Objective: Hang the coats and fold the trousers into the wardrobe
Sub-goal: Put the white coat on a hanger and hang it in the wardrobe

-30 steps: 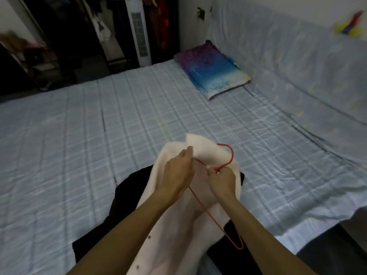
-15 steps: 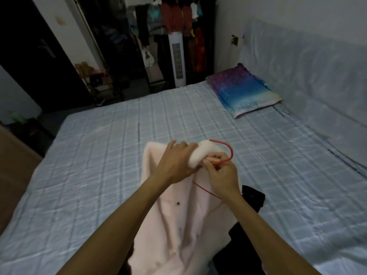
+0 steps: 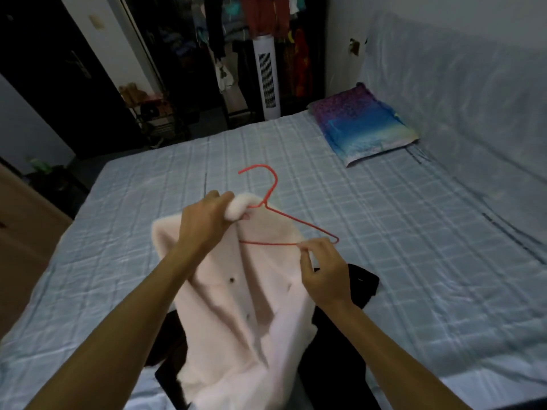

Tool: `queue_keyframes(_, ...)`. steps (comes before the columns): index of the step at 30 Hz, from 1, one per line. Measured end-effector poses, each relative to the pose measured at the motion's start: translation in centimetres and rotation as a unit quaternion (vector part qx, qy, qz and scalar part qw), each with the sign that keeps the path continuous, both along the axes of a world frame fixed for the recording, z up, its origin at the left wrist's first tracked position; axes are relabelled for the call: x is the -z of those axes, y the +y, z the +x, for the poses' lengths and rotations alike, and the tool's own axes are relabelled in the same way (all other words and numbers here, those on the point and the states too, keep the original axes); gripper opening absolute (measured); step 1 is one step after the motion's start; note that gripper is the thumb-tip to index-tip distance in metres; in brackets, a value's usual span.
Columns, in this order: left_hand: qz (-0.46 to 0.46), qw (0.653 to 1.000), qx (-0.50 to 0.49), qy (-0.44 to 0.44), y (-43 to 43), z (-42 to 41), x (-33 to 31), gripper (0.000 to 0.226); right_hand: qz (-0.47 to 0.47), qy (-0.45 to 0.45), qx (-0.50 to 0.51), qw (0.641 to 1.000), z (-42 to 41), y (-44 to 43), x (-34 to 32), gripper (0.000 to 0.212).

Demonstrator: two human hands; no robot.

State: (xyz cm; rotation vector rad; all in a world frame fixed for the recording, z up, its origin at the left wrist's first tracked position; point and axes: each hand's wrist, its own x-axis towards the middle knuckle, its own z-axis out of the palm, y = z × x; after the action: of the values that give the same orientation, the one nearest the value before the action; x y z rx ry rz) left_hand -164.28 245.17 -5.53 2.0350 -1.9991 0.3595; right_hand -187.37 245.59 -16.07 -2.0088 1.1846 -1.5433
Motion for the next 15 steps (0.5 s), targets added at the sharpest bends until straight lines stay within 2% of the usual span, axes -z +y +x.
queue_keyframes(2, -0.005, 1.0, -0.012, -0.007, 0.5, -0.7, -0.3, 0.041, 0.093, 0.029, -0.03, 0.995, -0.6, 1.1, 2.1, 0.018)
queue_keyframes(4, -0.013, 1.0, -0.015, -0.015, 1.1, -1.4, -0.5, 0.048, 0.229, 0.075, -0.042, 0.97, -0.9, 1.4, 4.3, 0.021)
queue_keyframes(6, -0.024, 0.999, -0.02, -0.008, 2.0, -2.1, -0.6, 0.058, 0.319, 0.117, -0.024, 0.94, -1.1, 1.4, 6.0, 0.031)
queue_keyframes(10, -0.046, 0.998, -0.035, -0.006, 4.4, -2.8, -0.8, 0.058, 0.385, 0.135, 0.008, 0.913, -1.1, 0.6, 7.9, 0.055)
queue_keyframes(15, -0.072, 0.995, -0.068, 0.004, 6.9, -2.4, -1.5, 0.057, 0.416, 0.163, -0.052, 0.893, 0.6, 0.0, 9.2, 0.077)
